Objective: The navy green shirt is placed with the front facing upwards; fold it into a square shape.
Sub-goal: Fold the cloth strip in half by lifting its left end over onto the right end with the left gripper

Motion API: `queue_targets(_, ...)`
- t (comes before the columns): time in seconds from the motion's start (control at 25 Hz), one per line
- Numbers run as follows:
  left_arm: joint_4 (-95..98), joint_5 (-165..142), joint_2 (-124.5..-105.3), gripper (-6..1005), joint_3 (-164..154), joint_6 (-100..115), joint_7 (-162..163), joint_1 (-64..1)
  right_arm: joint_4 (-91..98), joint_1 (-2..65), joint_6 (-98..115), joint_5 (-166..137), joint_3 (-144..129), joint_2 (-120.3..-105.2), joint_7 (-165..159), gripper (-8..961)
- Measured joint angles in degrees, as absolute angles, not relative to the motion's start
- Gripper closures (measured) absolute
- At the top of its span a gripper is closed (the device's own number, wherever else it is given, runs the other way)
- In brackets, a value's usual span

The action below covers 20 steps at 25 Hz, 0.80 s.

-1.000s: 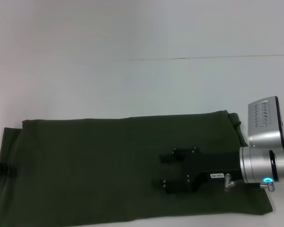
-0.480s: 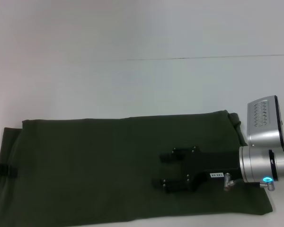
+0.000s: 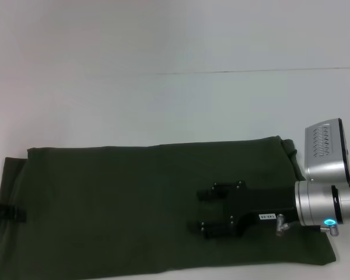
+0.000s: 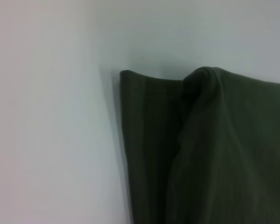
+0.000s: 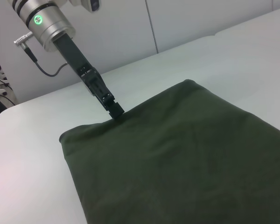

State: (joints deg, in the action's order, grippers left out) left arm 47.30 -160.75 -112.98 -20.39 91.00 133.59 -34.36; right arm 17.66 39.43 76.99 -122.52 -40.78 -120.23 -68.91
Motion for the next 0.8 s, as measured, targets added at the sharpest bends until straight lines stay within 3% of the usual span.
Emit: queue_targets(0.8, 45.41, -160.23, -112.80, 167, -19.92, 92.12, 133.80, -34.87, 17.58, 39.20, 76.90, -122.52, -40.78, -120.23, -68.91, 118)
